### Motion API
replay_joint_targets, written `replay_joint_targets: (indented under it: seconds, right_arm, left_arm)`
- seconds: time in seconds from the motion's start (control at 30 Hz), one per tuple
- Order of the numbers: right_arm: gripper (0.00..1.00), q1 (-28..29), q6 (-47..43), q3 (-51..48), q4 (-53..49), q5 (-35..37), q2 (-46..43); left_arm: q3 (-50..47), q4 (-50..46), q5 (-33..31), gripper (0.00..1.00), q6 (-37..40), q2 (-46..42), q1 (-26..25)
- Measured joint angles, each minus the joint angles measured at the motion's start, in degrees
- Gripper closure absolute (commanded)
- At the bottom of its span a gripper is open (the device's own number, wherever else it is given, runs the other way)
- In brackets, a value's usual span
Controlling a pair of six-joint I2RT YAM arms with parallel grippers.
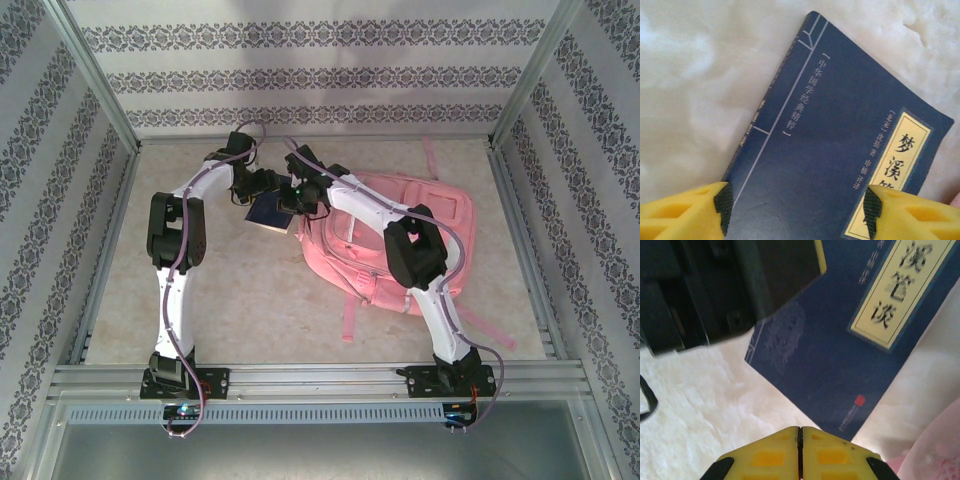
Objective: Pack the student bag
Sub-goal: Move the book to the center of the table.
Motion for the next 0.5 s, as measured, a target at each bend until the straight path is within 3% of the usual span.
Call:
replay_joint_targets:
  seconds: [0.2,0.3,0.37,0.5]
  right_arm:
    - [0.91,-2.4,1.4,-5.8,3.7,1.0,-3.8]
    - [0.91,-3.5,1.5,-8.7,5.0,1.6,-5.9]
    - [0.92,-4.0,1.6,-10.7,5.7,1.7,-7.3]
    - [0.92,-4.7,1.7,-14.1,7.0,1.9,-10.2]
  left_arm:
    - [-0.2,0.3,0.0,0.52,0.5,0.0,-1.0]
    - [-0.2,0.3,-0.1,0.75,0.9,-0.1,-2.1]
    - [0.3,-0.3,-0.1,0.85,1.3,-0.1,-3.0]
    - [1.3,-1.2,0.0,0.88,1.5,0.0,-4.7]
